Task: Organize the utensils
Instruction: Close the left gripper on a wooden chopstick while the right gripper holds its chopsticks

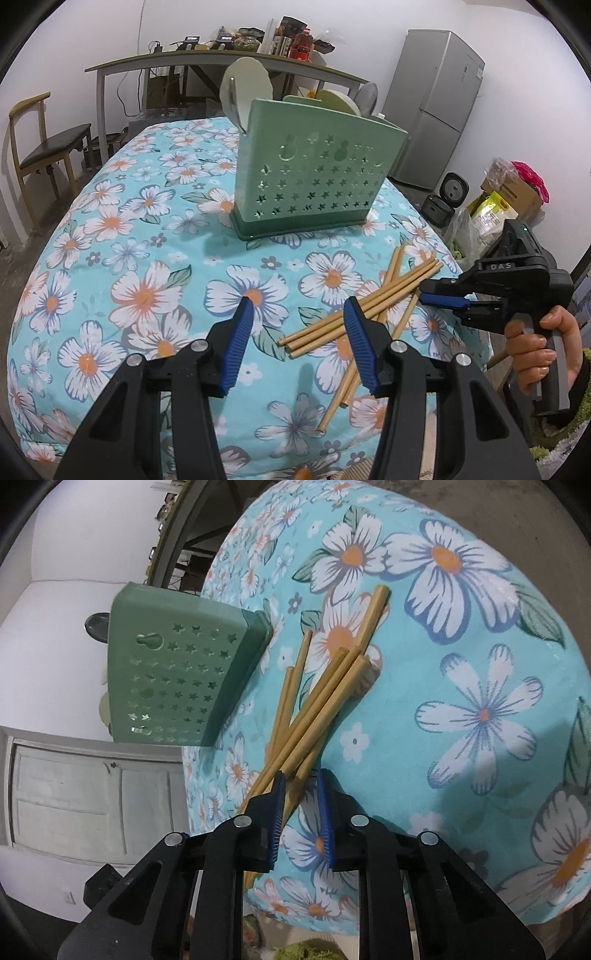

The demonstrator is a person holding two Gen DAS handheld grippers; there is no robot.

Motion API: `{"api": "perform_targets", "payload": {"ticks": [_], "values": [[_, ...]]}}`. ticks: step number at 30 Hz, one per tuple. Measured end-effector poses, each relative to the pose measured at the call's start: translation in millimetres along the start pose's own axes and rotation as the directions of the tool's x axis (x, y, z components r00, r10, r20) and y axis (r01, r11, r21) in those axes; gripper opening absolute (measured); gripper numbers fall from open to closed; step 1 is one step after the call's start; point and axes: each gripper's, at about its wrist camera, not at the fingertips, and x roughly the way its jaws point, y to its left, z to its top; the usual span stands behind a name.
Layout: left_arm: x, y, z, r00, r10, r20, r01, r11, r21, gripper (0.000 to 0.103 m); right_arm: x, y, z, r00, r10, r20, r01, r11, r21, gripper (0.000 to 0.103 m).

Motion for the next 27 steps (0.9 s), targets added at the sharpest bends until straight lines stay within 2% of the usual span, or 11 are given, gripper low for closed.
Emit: {"api": "perform_targets", "payload": {"ticks": [10, 19, 24, 27], "values": [[3, -11, -4, 1.000, -0.013, -0.022, 0.014, 1.000, 0.027, 0.049, 13, 6, -2, 1.000, -0.009, 0.007, 0.010, 1.000, -0.026, 0.009], [9, -18, -3, 0.999, -0.015, -0.034, 0.017, 0.999, 0.051, 0.049, -7, -4, -4, 1.000, -0.015, 0.018, 0.015, 1.000, -0.014, 0.007], [14, -34, 0, 0.999, -0.030, -0.040, 0.034, 0.992, 0.123, 0.049, -20, -10, -4, 0.998, -0.041, 0.043, 0.041, 0.999, -0.010, 0.007], [18, -53, 4, 0.998, -0.054, -0.037, 0.061, 0.975, 0.214, 0.049, -21, -13, -3, 0.998, -0.039, 0.047, 0.039, 0.999, -0.004, 0.007]]}}
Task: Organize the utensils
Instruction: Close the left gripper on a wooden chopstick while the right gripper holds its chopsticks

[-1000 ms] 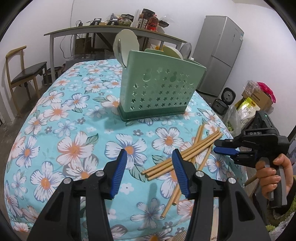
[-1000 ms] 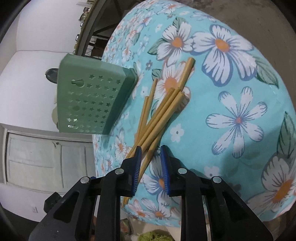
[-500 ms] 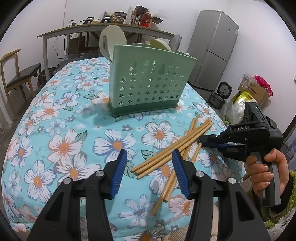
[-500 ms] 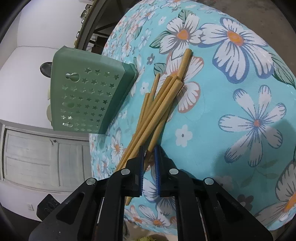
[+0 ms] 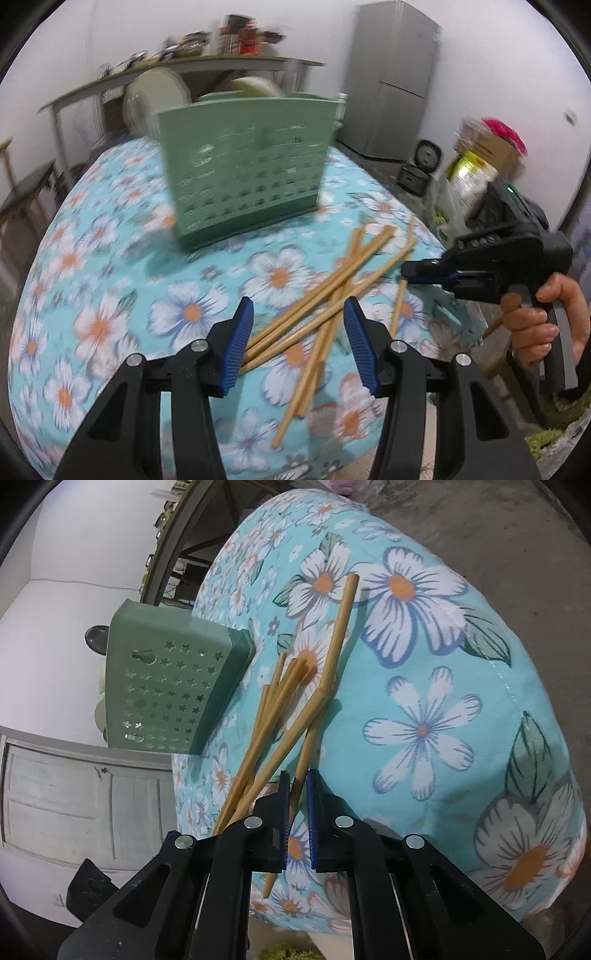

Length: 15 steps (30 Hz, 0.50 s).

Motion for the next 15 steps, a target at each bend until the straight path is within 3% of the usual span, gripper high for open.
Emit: {"api": "perform_targets", "payload": {"ticks": [5, 8, 15], "values": [[17, -36, 13, 0.998, -0.060, -0.009, 0.060, 0.982, 0.178, 0.040, 1, -6, 1, 1.000, 0.015, -0.008, -0.015, 1.000, 0.005, 0.007], [34, -52, 18, 0.998, -0.058, -0.040, 0.066, 0.963, 0.260, 0.031, 3, -7, 2, 1.000, 0.027, -0.014, -0.027, 1.000, 0.006, 0.007], [68, -78, 25, 0.994, -0.046, -0.099, 0.083, 0.909, 0.408, 0.023, 0, -16, 5, 0.998, 0.053, -0.031, -0.053, 0.999, 0.006, 0.007]]}}
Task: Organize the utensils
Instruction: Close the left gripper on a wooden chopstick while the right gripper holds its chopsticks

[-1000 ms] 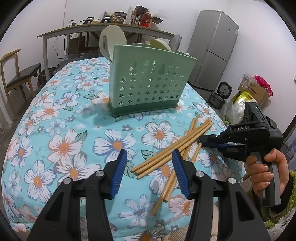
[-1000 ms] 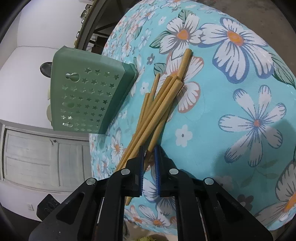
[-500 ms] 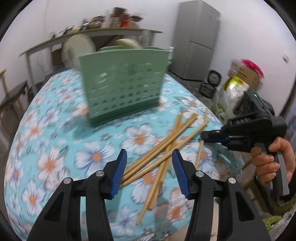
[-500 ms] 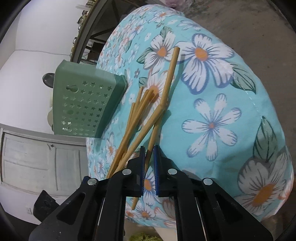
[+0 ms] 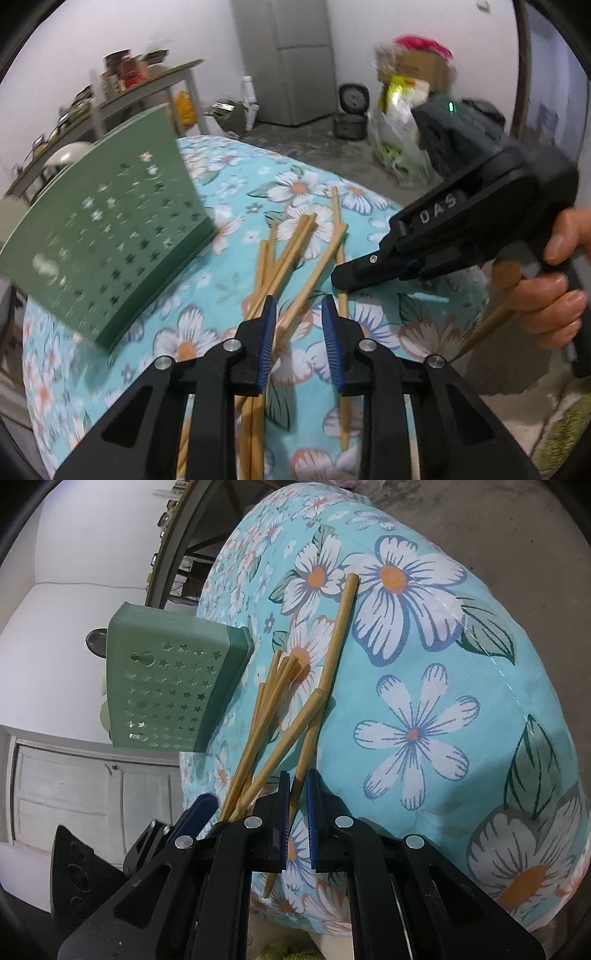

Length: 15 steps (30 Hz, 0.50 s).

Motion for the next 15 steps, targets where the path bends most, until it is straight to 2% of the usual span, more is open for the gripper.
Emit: {"api": "perform_targets", "payload": {"ticks": [7, 15], "values": [[26, -10, 9, 0.999, 0.009, -0.045, -0.005, 0.995, 0.095, 0.016, -2, -6, 2, 1.000, 0.014, -0.008, -0.014, 1.000, 0.003, 0.007], [34, -1, 14, 0.998, -0.010, -0.056, 0.012, 0.999, 0.034, 0.006, -4, -7, 2, 1.000, 0.013, -0.010, -0.013, 1.000, 0.001, 0.007]]}}
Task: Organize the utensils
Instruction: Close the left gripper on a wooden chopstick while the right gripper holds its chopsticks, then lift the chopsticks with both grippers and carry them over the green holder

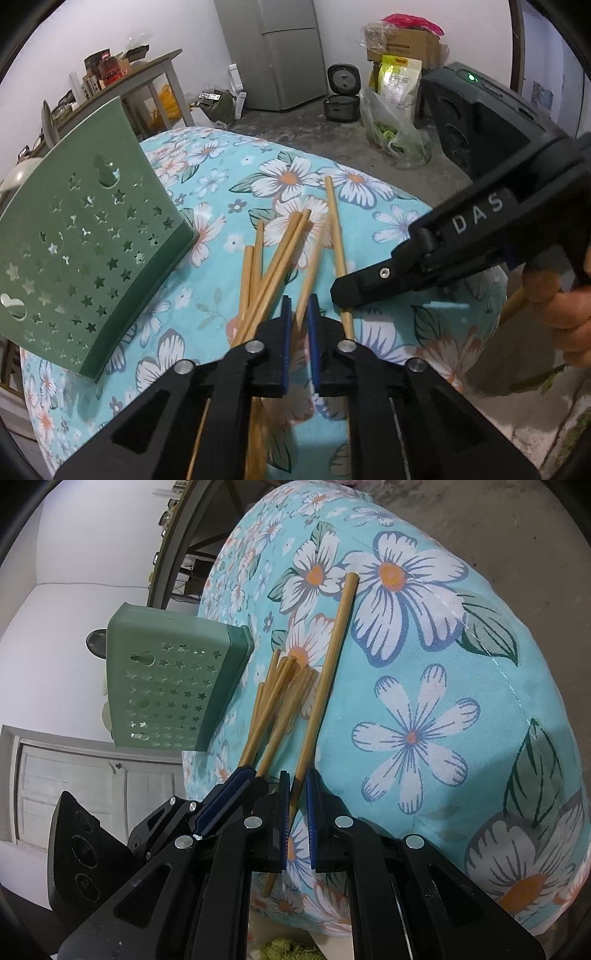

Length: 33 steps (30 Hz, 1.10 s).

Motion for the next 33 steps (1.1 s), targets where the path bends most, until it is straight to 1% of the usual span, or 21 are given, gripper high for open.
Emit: {"api": "perform_targets", "payload": {"ticks": [11, 15, 19, 23, 28, 32, 33], "values": [[-20, 16, -5, 0.999, -0.012, 0.035, 0.016, 0.996, -0.093, 0.005, 2, 10, 0, 1.000, -0.025, 0.003, 0.025, 1.000, -0.016, 0.007], [-32, 20, -8, 0.998, -0.023, 0.054, 0.030, 0.991, -0.132, 0.005, 3, 16, 1, 0.999, -0.043, 0.007, 0.043, 0.999, -0.031, 0.011], [-45, 28, -11, 0.996, -0.031, 0.078, 0.045, 0.981, -0.187, 0.005, -2, 24, 8, 0.997, -0.069, 0.044, 0.072, 0.996, -0.050, 0.018], [-59, 37, -14, 0.994, -0.034, 0.103, 0.058, 0.969, -0.239, 0.005, -6, 28, 22, 0.990, -0.108, 0.094, 0.114, 0.992, -0.059, 0.021], [-74, 53, -20, 0.992, -0.034, 0.123, 0.074, 0.941, -0.331, 0.005, 1, 28, 43, 0.977, -0.161, 0.141, 0.169, 0.984, -0.049, 0.021], [-88, 65, -26, 0.989, -0.027, 0.147, 0.082, 0.920, -0.384, 0.005, 11, 30, 54, 0.967, -0.195, 0.162, 0.205, 0.977, -0.052, 0.014], [-91, 67, -26, 0.988, -0.023, 0.156, 0.084, 0.915, -0.394, 0.005, 14, 30, 57, 0.965, -0.202, 0.168, 0.213, 0.976, -0.050, 0.010]]}}
